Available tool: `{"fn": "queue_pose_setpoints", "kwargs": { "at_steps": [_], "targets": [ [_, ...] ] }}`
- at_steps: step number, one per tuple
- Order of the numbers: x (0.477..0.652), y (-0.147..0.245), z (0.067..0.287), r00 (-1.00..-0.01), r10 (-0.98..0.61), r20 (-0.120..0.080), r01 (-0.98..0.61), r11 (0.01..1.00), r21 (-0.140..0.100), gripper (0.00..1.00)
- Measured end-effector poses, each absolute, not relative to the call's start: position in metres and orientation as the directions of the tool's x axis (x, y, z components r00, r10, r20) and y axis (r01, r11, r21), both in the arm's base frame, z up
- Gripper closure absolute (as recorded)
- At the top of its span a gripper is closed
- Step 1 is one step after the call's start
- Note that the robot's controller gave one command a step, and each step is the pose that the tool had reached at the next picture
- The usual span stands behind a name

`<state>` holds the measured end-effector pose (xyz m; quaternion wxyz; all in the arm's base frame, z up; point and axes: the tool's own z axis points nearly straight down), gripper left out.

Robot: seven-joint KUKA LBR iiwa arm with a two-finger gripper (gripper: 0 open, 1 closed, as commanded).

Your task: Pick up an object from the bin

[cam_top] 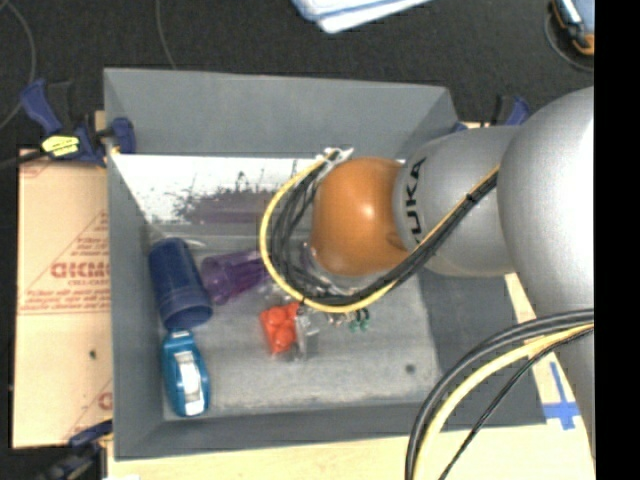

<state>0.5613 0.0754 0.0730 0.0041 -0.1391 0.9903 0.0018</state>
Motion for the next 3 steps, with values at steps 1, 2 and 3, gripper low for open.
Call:
{"fn": "queue_pose_setpoints", "kwargs": {
  "at_steps": [1, 2, 3],
  "targets": [
    [0.561, 0.075, 0.073, -0.962, -0.274, -0.008, -0.274, 0.962, 0.003, 1.0],
    [0.572, 0.087, 0.147, -0.96, -0.28, -0.02, -0.28, 0.96, 0.001, 1.0],
    [0.575, 0.081, 0.152, -0.967, -0.255, -0.014, -0.255, 0.967, 0.003, 1.0]
  ]
}}
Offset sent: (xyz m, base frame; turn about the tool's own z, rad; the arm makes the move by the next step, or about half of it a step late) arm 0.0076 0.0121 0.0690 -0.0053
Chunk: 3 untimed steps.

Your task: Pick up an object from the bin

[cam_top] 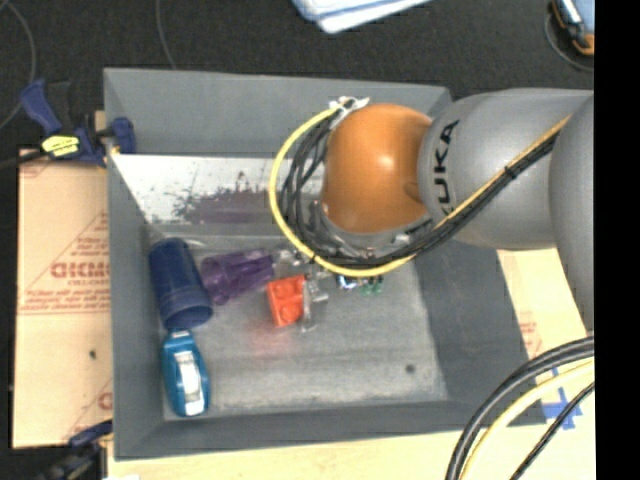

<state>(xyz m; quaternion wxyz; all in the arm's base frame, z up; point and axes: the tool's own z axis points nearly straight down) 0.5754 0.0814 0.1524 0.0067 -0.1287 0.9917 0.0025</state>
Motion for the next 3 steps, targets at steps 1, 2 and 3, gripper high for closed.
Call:
{"fn": "queue_pose_setpoints", "kwargs": {
  "at_steps": [1, 2, 3],
  "targets": [
    [0.577, 0.106, 0.098, -0.838, -0.545, -0.02, -0.545, 0.839, -0.006, 1.0],
    [0.576, 0.109, 0.089, -0.815, -0.579, -0.019, -0.579, 0.815, -0.006, 1.0],
    [0.603, 0.128, 0.074, -0.736, -0.676, -0.025, -0.676, 0.736, -0.013, 1.0]
  ]
}}
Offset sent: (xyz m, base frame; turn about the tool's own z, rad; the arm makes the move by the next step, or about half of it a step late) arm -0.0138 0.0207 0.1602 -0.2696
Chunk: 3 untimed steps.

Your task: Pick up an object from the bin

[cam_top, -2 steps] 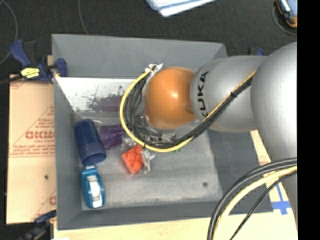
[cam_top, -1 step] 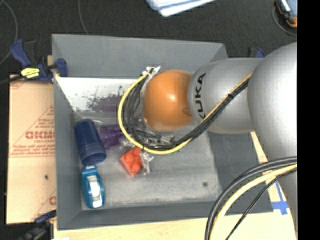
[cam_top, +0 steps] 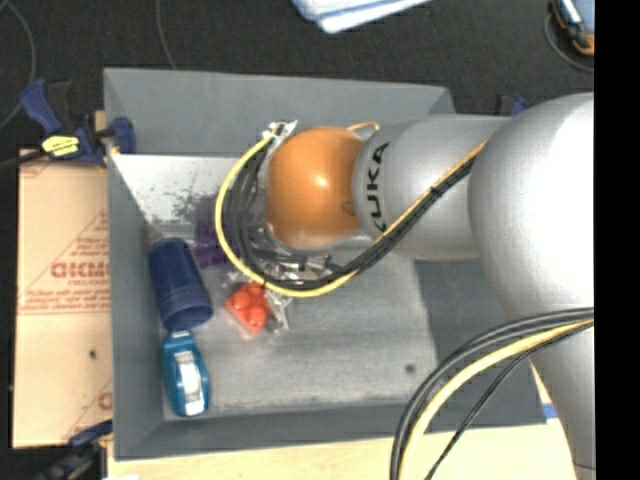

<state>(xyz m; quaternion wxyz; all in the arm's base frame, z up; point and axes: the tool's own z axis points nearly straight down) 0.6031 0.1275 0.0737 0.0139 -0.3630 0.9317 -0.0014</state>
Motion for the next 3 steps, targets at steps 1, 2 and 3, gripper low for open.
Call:
{"fn": "queue_pose_setpoints", "kwargs": {
  "at_steps": [1, 2, 3],
  "targets": [
    [0.6025, 0.128, 0.0727, -0.737, -0.675, -0.025, -0.675, 0.738, -0.011, 0.0],
    [0.6017, 0.128, 0.0719, -0.738, -0.675, -0.022, -0.675, 0.738, -0.009, 1.0],
    [0.6017, 0.128, 0.0719, -0.738, -0.674, -0.022, -0.674, 0.738, -0.009, 1.0]
  ]
}}
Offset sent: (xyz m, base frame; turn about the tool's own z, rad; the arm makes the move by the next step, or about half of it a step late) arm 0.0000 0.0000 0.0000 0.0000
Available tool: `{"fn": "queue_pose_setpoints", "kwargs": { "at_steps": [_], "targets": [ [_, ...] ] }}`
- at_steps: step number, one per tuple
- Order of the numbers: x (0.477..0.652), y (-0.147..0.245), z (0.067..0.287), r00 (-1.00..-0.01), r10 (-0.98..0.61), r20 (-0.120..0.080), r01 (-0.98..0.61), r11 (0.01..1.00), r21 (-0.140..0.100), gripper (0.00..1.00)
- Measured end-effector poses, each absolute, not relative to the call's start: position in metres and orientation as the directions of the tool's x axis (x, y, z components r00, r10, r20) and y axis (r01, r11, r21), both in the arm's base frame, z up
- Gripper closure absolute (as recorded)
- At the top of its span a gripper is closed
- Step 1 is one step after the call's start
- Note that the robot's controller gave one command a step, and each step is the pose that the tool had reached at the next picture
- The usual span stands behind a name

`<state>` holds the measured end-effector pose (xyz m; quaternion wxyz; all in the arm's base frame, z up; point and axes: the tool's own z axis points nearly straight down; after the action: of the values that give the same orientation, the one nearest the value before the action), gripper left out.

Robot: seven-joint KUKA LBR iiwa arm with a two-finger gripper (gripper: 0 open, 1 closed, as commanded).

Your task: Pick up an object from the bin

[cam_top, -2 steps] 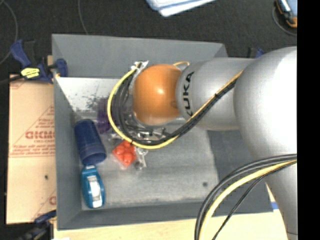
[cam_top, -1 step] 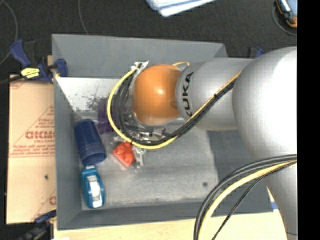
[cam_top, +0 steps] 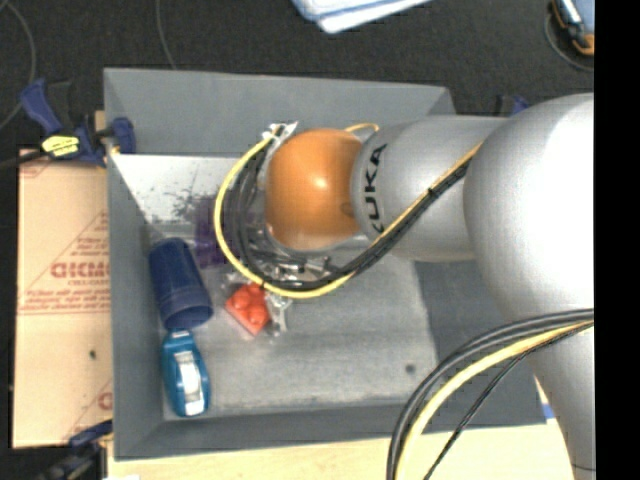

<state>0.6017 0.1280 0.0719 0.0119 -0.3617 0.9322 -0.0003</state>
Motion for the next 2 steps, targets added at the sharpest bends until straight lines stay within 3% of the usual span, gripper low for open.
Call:
{"fn": "queue_pose_setpoints", "kwargs": {
  "at_steps": [1, 2],
  "targets": [
    [0.6033, 0.1337, 0.1661, -0.746, -0.666, -0.026, -0.666, 0.746, -0.009, 1.0],
    [0.6033, 0.1336, 0.1661, -0.747, -0.664, -0.026, -0.664, 0.748, -0.009, 1.0]
  ]
}}
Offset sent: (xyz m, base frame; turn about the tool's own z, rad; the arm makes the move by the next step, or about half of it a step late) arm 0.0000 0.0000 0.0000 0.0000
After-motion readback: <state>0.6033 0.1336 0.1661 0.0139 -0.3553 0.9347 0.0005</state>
